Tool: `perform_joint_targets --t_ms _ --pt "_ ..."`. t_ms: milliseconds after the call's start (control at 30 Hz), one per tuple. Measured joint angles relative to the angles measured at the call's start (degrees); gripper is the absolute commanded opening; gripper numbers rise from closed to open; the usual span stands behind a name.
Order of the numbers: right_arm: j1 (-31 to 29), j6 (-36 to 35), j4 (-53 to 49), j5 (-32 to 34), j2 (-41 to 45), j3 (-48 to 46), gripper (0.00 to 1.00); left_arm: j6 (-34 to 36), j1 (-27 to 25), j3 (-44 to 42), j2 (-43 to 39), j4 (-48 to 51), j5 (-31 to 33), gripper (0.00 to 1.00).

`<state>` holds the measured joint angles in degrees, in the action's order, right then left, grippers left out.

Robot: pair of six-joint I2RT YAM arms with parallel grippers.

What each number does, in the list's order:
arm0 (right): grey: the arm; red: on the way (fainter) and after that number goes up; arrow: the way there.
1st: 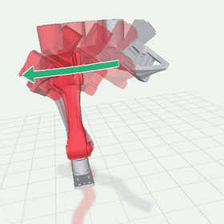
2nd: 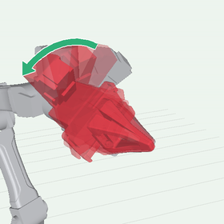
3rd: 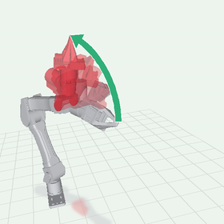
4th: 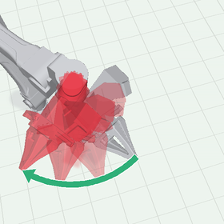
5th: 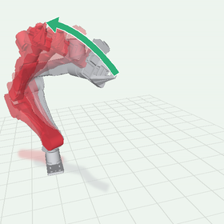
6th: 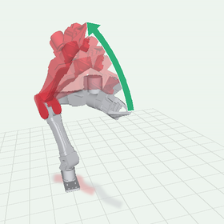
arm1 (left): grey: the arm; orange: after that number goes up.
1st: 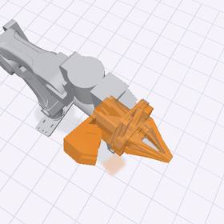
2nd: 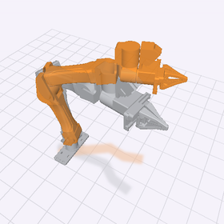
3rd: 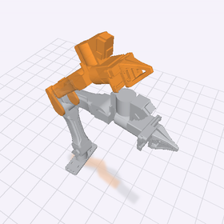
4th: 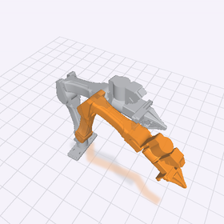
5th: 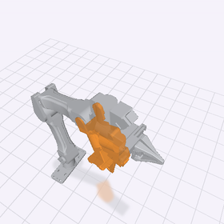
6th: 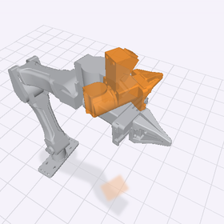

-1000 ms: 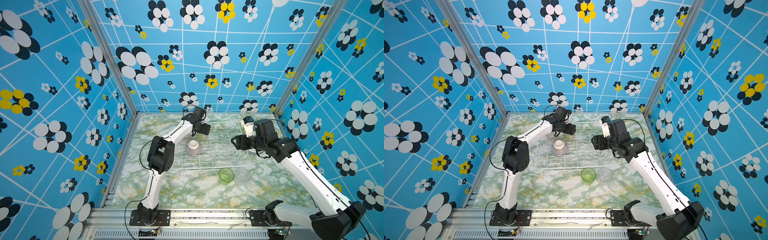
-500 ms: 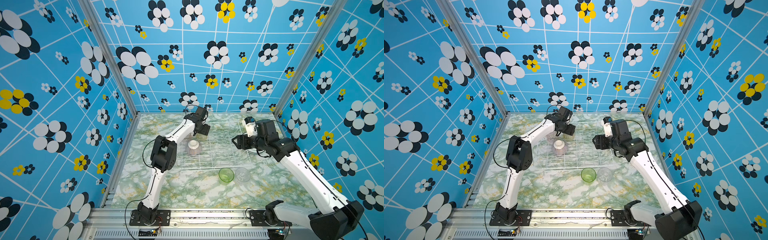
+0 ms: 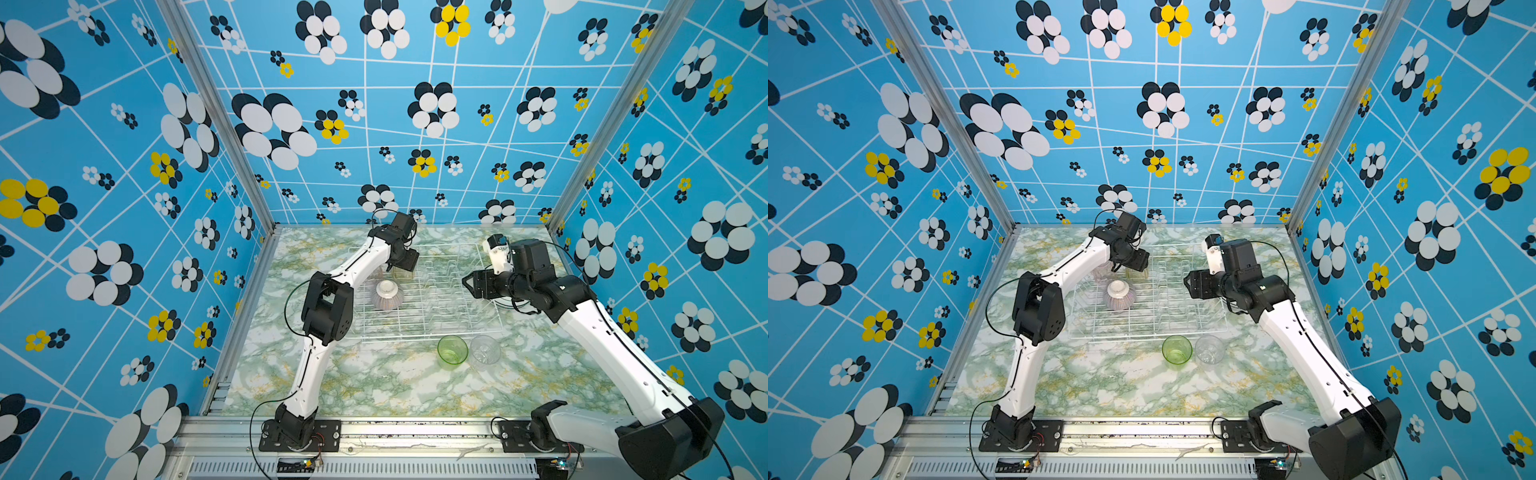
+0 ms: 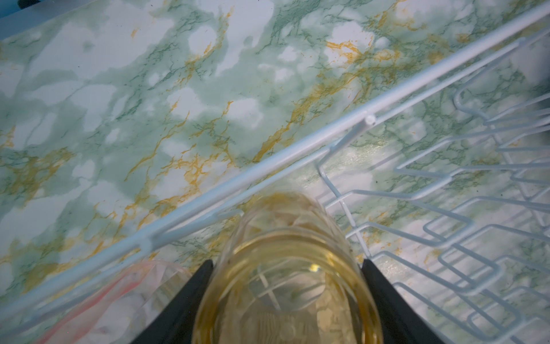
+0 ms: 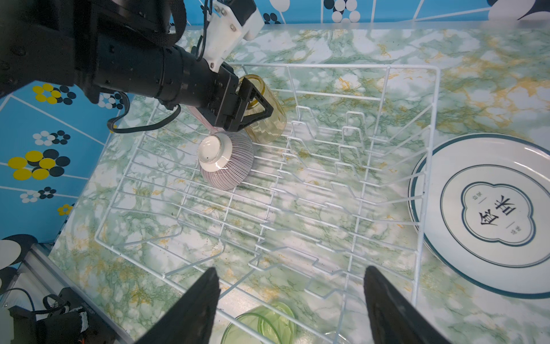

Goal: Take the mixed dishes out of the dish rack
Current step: 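Lift the yellow glass with the left gripper while the right gripper reaches toward it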

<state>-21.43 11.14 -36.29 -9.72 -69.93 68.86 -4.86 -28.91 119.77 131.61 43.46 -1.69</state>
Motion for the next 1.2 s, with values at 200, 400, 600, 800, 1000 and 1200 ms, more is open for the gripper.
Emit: perform_joint_targets --t_ms 200,400,600,800,1000,1200 --pt "0.1 0.0 1.0 -0.7 0.0 -0.7 0.78 0.2 0.0 0.0 -0.3 0.7 -2.6 0.47" --pt "0.2 1.7 4.0 -6.0 0.0 -2.8 0.78 -0.3 0.3 -2.1 -2.6 1.6 -9.0 0.47" --pt "0.2 4.9 9.2 -12.7 -0.1 -5.2 0.77 -1.4 1.6 -5.6 -6.8 1.1 -15.1 0.47" --pt "0.3 8.5 15.0 -18.0 -0.5 -8.2 0.77 -3.2 3.4 -11.2 -11.2 -1.6 -21.2 0.49" --pt "1.2 14.2 23.5 -23.7 -1.0 -12.6 0.72 -5.8 5.4 -16.5 -14.9 -5.4 -27.9 0.52" --pt "1.3 19.3 30.9 -27.6 -2.3 -14.8 0.53 -8.2 6.7 -20.4 -18.5 -8.7 -33.4 0.54"
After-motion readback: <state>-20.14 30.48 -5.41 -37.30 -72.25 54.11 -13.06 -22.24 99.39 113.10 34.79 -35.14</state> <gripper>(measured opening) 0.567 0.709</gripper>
